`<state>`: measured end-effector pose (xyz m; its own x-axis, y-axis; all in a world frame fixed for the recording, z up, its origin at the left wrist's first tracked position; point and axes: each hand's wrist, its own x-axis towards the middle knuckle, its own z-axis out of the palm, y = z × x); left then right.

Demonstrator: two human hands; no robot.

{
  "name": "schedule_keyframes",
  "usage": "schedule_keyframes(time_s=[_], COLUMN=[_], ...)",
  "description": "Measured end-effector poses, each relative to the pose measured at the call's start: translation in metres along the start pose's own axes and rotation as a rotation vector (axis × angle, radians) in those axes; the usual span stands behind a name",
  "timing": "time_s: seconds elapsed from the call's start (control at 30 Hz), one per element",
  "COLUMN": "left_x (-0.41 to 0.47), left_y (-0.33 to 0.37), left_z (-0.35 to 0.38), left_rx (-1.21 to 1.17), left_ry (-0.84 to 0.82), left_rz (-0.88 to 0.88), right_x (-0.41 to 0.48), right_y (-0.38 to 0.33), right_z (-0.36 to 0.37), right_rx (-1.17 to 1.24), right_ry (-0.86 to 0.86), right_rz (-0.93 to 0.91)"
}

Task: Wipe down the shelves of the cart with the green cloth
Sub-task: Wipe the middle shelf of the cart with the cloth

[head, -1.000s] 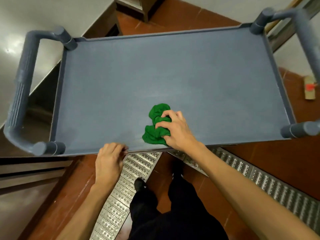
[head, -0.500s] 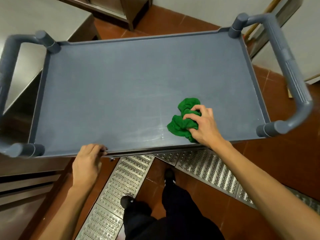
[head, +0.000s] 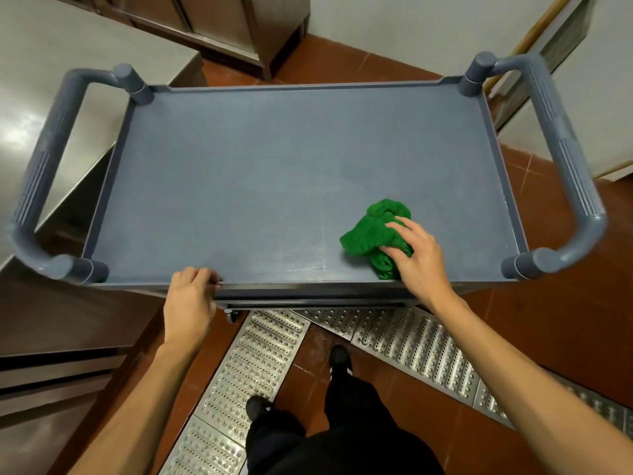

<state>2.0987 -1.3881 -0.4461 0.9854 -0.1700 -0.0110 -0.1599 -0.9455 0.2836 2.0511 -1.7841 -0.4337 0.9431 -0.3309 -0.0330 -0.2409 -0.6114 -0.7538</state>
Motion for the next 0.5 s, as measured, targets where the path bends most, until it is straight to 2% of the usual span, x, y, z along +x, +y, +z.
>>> schedule_keyframes(time_s=[0.17,0.3,0.37,0.43,0.5], left_x=[-0.02,-0.042,-0.048,-0.049,-0.052], left_y=[0.032,0.071,0.084,0.092,0.091], left_z=[-0.006,-0.027,-0.038,-0.049,-0.057], left_rx=[-0.188,-0.513,-0.832,-1.234,-1.471], left_ry=[-0.069,-0.07,-0.203,-0.439,-0.561], left_rz=[0.059,0.085,-0.073,-0.324,-0.479], right_x=[-0.031,-0.063,-0.081,-0.098,-0.115], right_y=[-0.055,-0.109,-0.135,-0.155,-0.17], right_z=[-0.005,0.008,0.017,0.026,0.036], right_rx=[0.496,1.022,1.213,1.344,1.417], right_ry=[-0.009,-0.051,-0.125,-0.207,-0.255], right_rz=[0.13,0.366,0.484,0.56,0.573])
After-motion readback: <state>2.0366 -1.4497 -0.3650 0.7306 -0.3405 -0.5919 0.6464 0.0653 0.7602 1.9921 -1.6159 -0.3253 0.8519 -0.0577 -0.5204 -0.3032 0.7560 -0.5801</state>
